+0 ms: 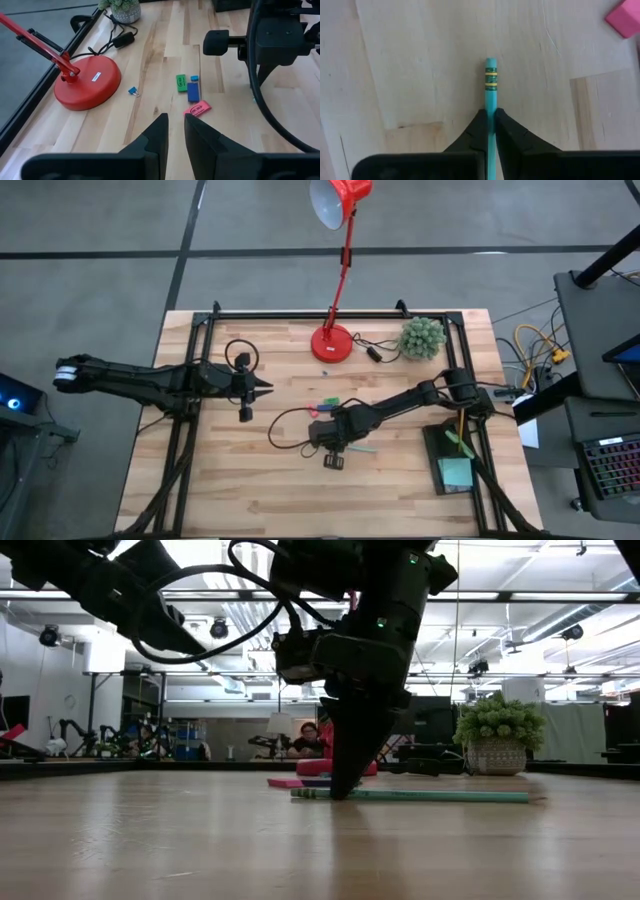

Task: Pick and place office supplies into organizer
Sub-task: Put the blue pencil into the black desk organizer

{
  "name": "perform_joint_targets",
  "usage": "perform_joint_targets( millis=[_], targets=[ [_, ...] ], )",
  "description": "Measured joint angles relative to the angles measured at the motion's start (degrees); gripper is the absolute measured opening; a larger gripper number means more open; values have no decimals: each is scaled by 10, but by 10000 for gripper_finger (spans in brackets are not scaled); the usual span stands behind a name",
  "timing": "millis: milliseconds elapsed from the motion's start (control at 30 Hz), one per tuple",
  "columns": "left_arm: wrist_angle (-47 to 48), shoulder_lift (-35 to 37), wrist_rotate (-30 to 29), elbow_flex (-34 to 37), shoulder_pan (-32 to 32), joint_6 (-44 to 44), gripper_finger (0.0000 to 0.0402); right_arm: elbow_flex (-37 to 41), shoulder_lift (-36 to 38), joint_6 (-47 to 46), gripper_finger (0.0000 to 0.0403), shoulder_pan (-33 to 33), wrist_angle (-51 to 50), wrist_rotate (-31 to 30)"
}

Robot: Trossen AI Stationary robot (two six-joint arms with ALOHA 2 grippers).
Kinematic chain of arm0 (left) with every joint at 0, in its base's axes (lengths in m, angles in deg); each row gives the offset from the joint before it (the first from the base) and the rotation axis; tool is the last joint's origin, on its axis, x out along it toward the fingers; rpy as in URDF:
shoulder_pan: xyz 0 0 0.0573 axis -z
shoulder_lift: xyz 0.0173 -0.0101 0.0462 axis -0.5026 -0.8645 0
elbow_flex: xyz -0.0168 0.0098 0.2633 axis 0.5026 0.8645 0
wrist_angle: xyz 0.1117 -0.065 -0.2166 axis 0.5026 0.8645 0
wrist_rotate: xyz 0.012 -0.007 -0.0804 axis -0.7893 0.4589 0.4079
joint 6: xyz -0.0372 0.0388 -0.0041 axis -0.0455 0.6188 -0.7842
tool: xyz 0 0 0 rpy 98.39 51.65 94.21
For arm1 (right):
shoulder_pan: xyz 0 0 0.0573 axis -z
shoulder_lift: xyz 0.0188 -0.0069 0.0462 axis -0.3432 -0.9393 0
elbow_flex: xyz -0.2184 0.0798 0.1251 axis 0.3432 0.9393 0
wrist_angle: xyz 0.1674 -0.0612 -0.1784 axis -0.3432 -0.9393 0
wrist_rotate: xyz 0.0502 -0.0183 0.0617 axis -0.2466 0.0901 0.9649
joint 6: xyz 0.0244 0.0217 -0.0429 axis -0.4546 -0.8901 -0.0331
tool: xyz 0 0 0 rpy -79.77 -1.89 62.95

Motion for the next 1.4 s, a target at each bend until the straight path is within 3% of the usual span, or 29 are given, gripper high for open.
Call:
perform_joint_targets(
  millis=[300,667,900,1133,1400],
  targets=[
    [2,0,0,0,0,0,48,-22,17,-2,11,-1,-21,3],
    [0,4,1,0,0,0,48,-96,20,-28,10,-10,-121,1],
    [1,5,1,0,0,0,47,-188,35,-65,10,-30,-261,-115],
    [1,5,3,0,0,0,48,-279,89,-94,10,-56,-325,-214],
    [-1,5,3,0,0,0,48,-270,199,-147,11,-124,-330,-352]
  ],
)
